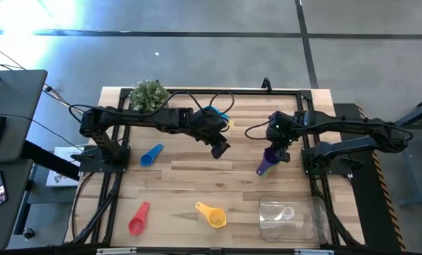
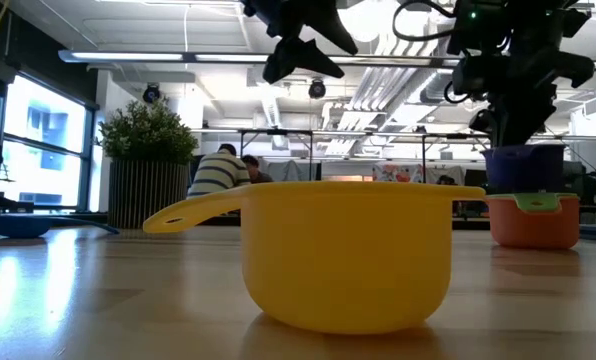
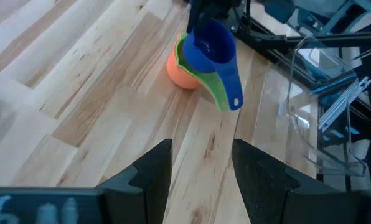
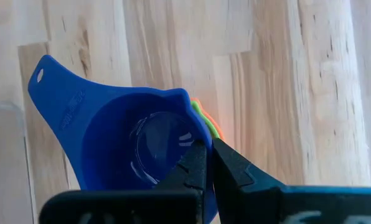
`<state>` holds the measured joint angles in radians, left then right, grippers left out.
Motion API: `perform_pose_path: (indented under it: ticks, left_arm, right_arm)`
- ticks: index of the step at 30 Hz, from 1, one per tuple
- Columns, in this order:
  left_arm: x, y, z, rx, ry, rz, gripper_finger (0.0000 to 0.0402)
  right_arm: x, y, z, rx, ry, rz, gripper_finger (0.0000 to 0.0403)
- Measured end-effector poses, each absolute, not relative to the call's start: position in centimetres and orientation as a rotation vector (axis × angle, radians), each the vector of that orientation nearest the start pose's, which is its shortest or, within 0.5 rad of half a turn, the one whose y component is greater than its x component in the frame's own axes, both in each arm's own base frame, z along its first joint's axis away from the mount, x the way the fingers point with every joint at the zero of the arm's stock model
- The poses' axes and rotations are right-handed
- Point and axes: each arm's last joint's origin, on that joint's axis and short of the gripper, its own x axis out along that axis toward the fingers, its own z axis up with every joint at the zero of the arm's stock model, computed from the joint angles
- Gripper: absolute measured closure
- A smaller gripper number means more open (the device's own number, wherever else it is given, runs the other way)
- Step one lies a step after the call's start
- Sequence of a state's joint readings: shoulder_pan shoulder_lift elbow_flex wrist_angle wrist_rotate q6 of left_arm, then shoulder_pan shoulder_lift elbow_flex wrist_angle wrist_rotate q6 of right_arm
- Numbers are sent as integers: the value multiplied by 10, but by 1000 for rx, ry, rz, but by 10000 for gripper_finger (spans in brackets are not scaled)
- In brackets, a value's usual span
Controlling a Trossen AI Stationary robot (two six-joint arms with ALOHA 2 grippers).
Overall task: Nest measuring cups in basket
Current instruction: Stack the dark blue measuring cup on top of the green measuring cup
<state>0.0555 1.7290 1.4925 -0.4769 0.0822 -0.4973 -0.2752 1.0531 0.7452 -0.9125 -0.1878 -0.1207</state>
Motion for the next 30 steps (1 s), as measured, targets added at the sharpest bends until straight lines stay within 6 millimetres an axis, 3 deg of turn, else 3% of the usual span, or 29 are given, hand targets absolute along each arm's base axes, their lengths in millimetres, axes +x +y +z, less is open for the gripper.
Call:
perform_pose_path:
  ticks: [30]
  left_arm:
    - [387,19,302,-520,696,155,243]
  right_arm:
    - [178,-45,211,185,1281,7,398]
